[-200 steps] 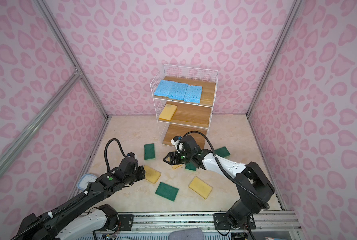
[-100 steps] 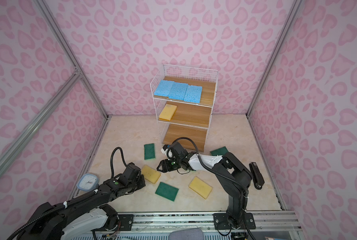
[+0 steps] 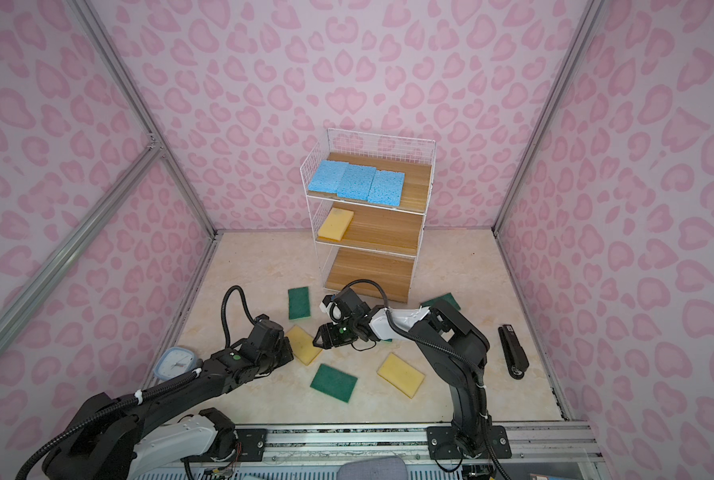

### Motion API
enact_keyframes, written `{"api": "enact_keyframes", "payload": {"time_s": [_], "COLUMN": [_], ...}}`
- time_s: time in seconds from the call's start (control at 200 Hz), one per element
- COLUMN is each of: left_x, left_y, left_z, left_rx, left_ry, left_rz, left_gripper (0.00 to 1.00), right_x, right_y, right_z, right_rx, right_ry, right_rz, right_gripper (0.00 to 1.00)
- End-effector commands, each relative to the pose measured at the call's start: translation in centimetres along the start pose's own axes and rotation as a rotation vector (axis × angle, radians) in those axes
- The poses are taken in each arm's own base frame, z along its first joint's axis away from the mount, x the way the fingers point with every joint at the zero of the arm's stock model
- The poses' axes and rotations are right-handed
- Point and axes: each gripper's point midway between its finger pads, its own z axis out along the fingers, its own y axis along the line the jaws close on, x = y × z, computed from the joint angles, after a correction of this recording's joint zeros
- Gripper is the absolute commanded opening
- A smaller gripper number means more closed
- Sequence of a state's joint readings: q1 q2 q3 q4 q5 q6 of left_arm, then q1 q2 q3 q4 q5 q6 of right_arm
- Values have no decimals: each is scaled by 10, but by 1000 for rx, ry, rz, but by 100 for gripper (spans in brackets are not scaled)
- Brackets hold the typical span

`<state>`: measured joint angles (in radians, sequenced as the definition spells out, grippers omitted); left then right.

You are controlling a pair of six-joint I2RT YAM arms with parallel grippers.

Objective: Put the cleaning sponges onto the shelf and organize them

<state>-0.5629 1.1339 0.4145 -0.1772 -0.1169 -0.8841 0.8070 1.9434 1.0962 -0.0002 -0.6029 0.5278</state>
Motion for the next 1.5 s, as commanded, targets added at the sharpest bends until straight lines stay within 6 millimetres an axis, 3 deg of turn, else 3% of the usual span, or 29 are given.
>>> {"api": "enact_keyframes", "payload": {"time_s": [0.0, 0.355, 0.515, 0.72, 0.8, 0.9, 1.04, 1.135, 1.5], "left_x": [-12, -12, -12, -24, -31, -39, -54, -63, -79], "left_y": [-6, -7, -7, -15, -20, -26, -36, -41, -55], "left_z": [-1, 6, 6, -11, -20, -34, -58, -75, -97], "left_rx": [14, 12, 15, 39, 58, 81, 121, 146, 191], "left_ry": [-42, -21, -23, -60, -78, -100, -148, -186, -234], "left_rz": [3, 1, -7, 4, 9, 17, 30, 44, 70], "left_gripper": [4, 4, 3, 6, 16, 41, 69, 82, 86], "right_x": [-2, 5, 4, -8, -15, -20, -31, -35, -51], "right_y": [3, 9, 12, 25, 34, 42, 54, 59, 57], "right_z": [6, 18, 20, 5, -6, -20, -51, -76, -166], "right_rx": [-18, -44, -70, -86, -95, -96, -74, -42, 94], "right_ry": [-6, 9, -5, -55, -89, -128, -211, -276, -508], "right_rz": [-15, 8, 38, 38, 37, 41, 44, 55, 122], "right_gripper": [58, 48, 35, 20, 16, 13, 10, 9, 8]}}
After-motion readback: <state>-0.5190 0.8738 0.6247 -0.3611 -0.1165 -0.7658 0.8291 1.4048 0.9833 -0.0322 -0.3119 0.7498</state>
